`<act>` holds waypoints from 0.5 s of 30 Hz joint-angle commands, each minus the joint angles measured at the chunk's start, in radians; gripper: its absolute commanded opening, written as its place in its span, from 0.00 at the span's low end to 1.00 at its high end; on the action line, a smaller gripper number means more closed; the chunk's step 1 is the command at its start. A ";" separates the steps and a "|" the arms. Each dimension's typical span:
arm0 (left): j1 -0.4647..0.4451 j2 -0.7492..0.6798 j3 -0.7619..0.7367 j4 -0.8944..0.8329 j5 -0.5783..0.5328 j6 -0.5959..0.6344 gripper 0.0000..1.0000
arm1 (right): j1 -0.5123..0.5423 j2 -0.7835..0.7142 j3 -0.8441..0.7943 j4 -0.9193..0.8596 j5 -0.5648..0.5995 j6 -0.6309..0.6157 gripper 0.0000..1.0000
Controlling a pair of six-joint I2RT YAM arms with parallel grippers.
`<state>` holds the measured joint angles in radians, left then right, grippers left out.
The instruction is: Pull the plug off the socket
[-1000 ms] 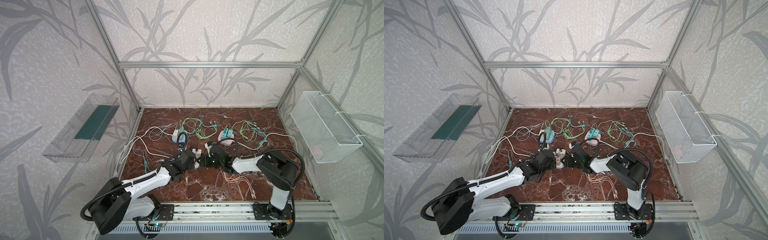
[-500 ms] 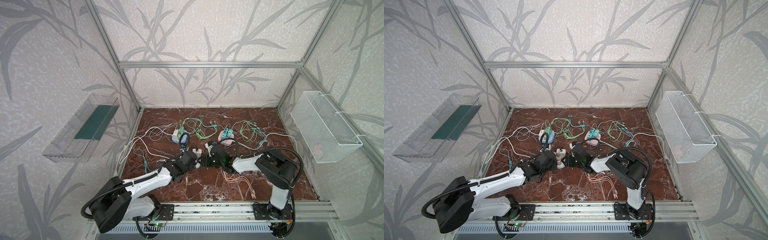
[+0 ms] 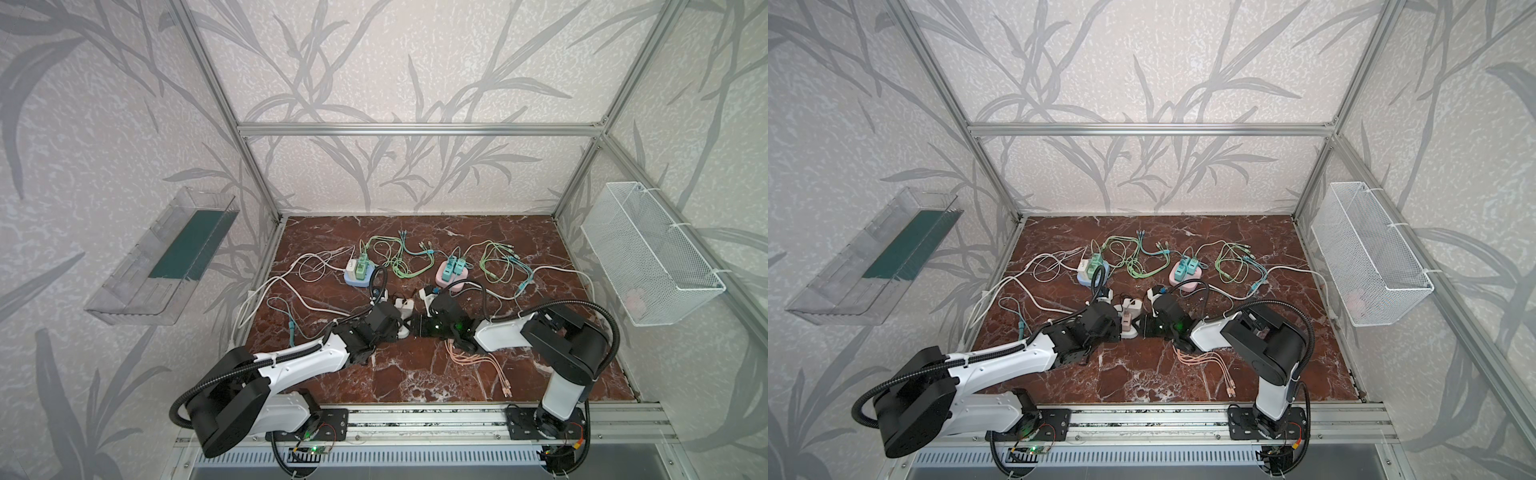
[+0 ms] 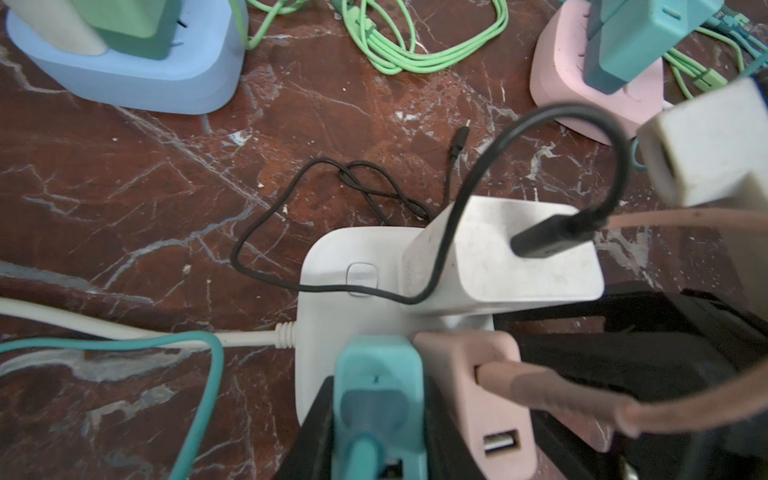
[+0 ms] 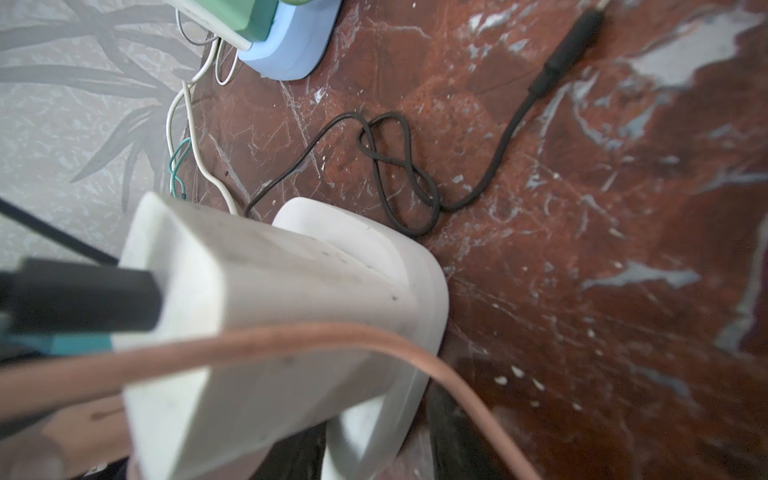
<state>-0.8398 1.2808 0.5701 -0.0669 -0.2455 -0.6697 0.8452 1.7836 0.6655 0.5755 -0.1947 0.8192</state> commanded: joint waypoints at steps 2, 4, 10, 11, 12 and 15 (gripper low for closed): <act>-0.044 0.014 0.058 0.068 0.059 0.005 0.20 | 0.009 -0.023 -0.065 -0.057 0.017 -0.020 0.39; -0.047 0.016 0.068 0.056 0.053 0.000 0.20 | 0.009 -0.033 -0.077 -0.067 0.029 -0.025 0.39; -0.047 -0.010 0.072 0.040 0.034 -0.016 0.20 | 0.003 -0.046 -0.074 -0.140 0.073 -0.051 0.39; -0.047 -0.016 0.072 0.034 0.029 -0.015 0.19 | -0.005 -0.047 -0.080 -0.140 0.071 -0.047 0.39; -0.047 -0.024 0.071 0.026 0.019 -0.013 0.19 | -0.017 -0.047 -0.089 -0.136 0.065 -0.040 0.39; -0.047 -0.046 0.048 0.042 0.004 -0.010 0.19 | -0.043 -0.056 -0.105 -0.145 0.055 -0.042 0.39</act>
<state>-0.8726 1.2816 0.5900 -0.0784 -0.2401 -0.6746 0.8265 1.7267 0.6014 0.5682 -0.1669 0.7986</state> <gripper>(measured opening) 0.270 0.388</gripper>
